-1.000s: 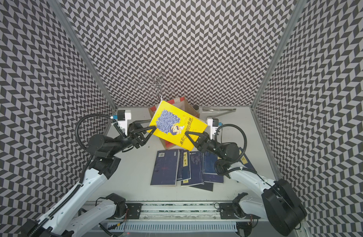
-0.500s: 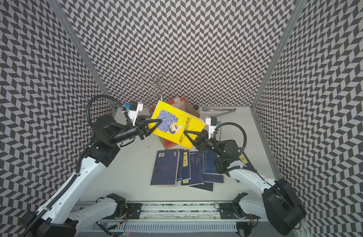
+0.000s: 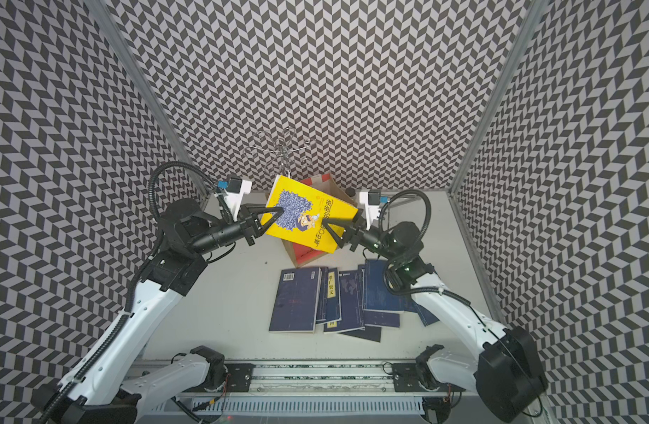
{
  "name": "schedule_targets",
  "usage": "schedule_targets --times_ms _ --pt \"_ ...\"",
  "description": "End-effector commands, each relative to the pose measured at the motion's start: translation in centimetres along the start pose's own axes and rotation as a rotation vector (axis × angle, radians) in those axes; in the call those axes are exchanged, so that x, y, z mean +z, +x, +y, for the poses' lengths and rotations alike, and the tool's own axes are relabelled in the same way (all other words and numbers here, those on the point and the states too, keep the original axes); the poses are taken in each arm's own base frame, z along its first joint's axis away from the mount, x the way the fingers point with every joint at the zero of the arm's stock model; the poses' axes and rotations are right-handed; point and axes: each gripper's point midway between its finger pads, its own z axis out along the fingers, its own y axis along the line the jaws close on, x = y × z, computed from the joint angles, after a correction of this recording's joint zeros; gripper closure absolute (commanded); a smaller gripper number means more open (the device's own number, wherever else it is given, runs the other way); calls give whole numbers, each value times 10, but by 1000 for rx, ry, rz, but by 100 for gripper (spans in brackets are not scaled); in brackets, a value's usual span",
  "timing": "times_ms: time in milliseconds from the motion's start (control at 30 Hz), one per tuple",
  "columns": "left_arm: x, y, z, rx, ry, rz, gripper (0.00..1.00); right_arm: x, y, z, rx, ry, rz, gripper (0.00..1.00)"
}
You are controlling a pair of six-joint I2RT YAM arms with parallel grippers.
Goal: Put the books into the canvas bag
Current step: Pick up the book from the book, then place the book in the canvas bag.
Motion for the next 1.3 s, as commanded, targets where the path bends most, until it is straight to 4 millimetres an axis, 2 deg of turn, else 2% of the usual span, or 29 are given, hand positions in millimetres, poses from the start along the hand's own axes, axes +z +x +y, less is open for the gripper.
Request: schedule_targets --times_ms 0,100,267,433,633,733,800,867,1033,1133,1267 --pt "-18 -52 21 76 -220 -125 100 11 0 -50 -138 255 120 17" --pt "-17 -65 41 55 -336 -122 100 28 5 -91 -192 399 245 13" --pt "-17 -83 75 24 -530 -123 100 48 5 -149 -272 595 362 13" --pt "-12 -89 89 24 -585 -124 100 70 14 -188 -316 666 466 15" --pt "-5 -82 98 18 -603 -105 100 73 18 -228 -386 801 539 18" --pt "-2 -79 101 16 -600 -100 100 69 24 -241 -394 849 585 21" --pt "1 -76 102 12 -593 -95 100 65 28 -246 -400 863 608 27" --pt "5 -73 104 4 -588 -86 100 61 30 -248 -393 863 620 34" --pt "17 -63 104 2 -577 -59 100 52 44 -250 -373 856 668 42" --pt "21 -54 109 9 -622 -37 100 47 48 -254 -365 879 675 55" --pt "24 -44 112 20 -675 -9 100 43 50 -258 -370 898 682 61"
